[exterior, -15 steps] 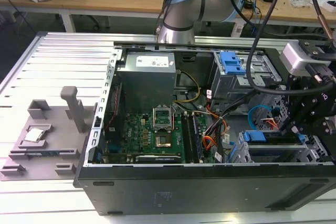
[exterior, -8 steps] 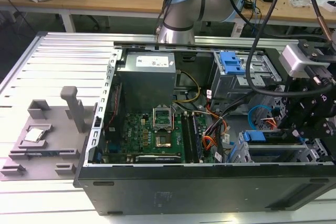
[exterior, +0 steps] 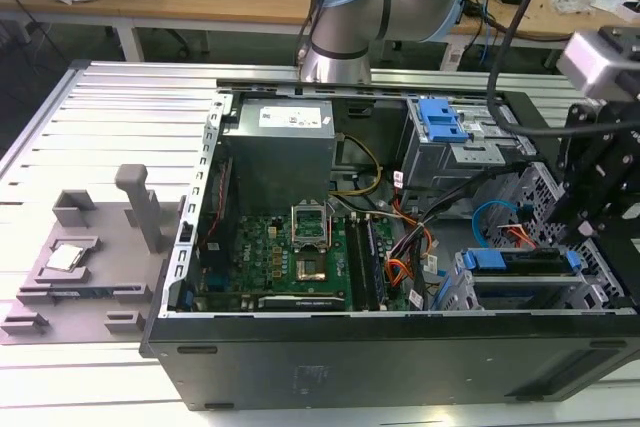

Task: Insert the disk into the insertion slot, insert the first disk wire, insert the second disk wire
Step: 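Insert the first disk wire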

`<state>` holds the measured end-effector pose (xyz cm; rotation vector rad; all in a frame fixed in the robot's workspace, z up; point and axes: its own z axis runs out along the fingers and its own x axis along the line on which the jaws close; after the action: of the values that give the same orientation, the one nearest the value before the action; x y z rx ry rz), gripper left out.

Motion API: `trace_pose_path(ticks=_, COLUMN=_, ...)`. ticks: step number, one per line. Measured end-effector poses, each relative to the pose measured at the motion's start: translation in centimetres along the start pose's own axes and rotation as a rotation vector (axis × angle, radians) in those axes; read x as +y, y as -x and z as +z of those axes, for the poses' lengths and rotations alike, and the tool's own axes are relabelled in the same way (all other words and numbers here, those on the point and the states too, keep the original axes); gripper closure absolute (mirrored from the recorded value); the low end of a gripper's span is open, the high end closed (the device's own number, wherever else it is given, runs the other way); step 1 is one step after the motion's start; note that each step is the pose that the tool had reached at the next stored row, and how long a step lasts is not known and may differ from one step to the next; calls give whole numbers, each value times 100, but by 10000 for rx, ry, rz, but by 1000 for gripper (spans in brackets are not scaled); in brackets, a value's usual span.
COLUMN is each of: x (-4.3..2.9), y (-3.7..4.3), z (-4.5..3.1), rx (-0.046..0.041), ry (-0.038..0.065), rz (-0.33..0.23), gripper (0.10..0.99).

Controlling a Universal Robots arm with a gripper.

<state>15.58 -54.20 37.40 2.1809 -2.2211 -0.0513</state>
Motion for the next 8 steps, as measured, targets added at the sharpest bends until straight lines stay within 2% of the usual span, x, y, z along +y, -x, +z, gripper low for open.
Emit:
trace_pose_path(ticks=1, x=1, y=5, z=-36, rx=1, ry=0, rz=-1, gripper=776)
trace_pose_path(ticks=6, x=3, y=33, z=-56, rx=-1, ry=0, rz=-1, gripper=788)
trace_pose_path(ticks=7, x=3, y=36, z=-57, rx=0, ry=0, rz=-1, gripper=855)
trace_pose_path(ticks=8, x=3, y=40, z=-57, rx=-1, ry=0, rz=0, gripper=976)
